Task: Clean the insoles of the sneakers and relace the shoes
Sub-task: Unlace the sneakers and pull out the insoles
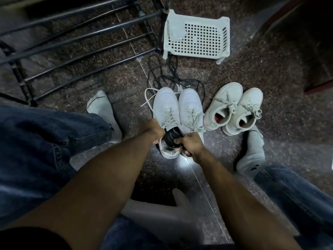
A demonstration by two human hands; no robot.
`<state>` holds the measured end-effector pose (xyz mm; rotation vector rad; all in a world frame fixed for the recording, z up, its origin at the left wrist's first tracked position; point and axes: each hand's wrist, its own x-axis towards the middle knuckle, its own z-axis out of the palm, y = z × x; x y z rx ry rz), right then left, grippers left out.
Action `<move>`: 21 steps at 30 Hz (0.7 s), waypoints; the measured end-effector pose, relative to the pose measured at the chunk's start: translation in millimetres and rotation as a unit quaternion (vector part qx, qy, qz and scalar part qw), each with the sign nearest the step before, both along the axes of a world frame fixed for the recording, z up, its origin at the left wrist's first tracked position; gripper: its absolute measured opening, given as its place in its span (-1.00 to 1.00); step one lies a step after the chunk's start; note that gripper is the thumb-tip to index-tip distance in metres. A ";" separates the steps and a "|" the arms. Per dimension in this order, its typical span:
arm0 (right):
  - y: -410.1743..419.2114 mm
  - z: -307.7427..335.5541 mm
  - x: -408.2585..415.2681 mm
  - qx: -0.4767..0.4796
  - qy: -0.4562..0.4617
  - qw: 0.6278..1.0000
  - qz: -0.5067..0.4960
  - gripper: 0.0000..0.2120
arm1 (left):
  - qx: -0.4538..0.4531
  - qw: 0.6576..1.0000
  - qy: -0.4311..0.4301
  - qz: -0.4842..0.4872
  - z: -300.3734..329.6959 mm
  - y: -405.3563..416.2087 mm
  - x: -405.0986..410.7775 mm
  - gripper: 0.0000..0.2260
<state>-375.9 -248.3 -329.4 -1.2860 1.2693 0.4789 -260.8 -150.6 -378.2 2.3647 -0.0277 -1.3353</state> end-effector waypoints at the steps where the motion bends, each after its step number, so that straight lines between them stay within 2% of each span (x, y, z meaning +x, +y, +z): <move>1: -5.5 6.8 -0.9 0.013 0.005 0.999 0.029 -0.86 | 0.003 1.000 0.001 0.003 -1.2 -1.1 -2.0 -0.79; 3: -11.0 16.9 -2.9 0.035 0.020 0.996 0.075 -0.93 | 0.010 1.000 -0.016 0.014 -9.4 -1.8 -5.3 -0.74; 6: -11.0 28.9 -9.5 0.076 0.032 0.989 0.124 -0.91 | 0.020 0.999 -0.033 0.019 -20.1 -1.8 -6.9 -0.68; 10: -20.9 46.5 -33.5 0.108 0.039 0.970 0.212 -0.91 | 0.042 0.998 -0.029 0.027 -18.0 1.7 -1.5 -0.72; 12: -36.5 54.1 -46.4 0.105 0.046 0.956 0.268 -0.94 | 0.048 0.998 -0.027 0.033 -30.4 5.0 3.1 -0.69; 16: -81.3 66.4 -60.8 0.040 0.083 0.908 0.409 -0.92 | 0.063 0.997 -0.002 0.032 -108.6 13.7 18.7 -0.60; 18: -104.7 75.3 -66.6 0.013 0.124 0.876 0.465 -0.91 | 0.064 0.997 0.016 0.050 -89.5 14.1 18.7 -0.70; 20: -125.9 87.5 -75.2 -0.015 0.175 0.842 0.510 -0.94 | 0.036 0.998 -0.012 0.044 -33.1 10.2 10.9 -0.85; 21: -137.1 93.2 -81.3 -0.032 0.201 0.833 0.514 -0.94 | 0.026 0.999 -0.028 0.027 -19.6 8.4 9.8 -0.84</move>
